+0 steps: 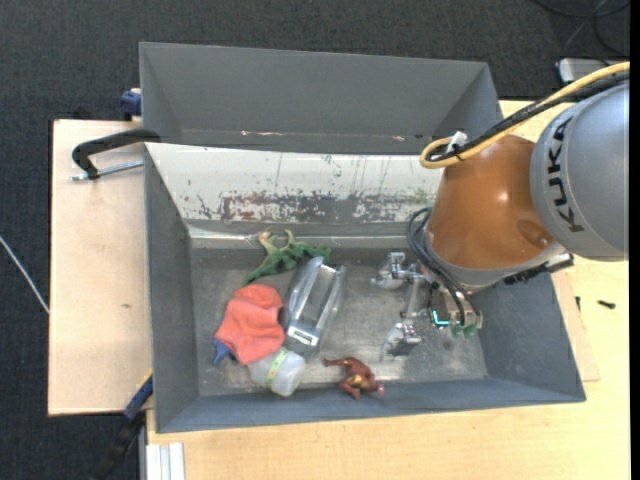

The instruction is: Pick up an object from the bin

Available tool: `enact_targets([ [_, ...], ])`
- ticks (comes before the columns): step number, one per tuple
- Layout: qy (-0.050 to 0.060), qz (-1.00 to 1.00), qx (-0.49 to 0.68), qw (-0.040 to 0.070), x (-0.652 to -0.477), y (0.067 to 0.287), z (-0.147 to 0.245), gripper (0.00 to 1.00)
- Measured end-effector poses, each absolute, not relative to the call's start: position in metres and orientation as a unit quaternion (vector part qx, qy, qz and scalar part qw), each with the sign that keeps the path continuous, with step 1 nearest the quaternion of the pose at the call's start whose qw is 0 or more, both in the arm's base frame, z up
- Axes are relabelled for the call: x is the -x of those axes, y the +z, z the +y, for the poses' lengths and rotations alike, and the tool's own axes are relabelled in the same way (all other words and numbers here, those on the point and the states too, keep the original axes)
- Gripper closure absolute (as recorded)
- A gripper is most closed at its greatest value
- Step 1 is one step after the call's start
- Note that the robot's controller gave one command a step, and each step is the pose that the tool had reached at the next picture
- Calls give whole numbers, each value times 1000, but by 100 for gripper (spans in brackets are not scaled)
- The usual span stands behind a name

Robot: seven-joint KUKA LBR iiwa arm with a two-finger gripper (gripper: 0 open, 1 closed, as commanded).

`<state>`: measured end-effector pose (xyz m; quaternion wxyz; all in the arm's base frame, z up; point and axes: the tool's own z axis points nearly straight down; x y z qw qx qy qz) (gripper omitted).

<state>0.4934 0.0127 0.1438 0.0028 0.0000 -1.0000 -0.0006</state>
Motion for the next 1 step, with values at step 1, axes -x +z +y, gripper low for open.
enact_targets([
  [1, -1, -1000, 0, -1, -495, 147, 13, 0],
])
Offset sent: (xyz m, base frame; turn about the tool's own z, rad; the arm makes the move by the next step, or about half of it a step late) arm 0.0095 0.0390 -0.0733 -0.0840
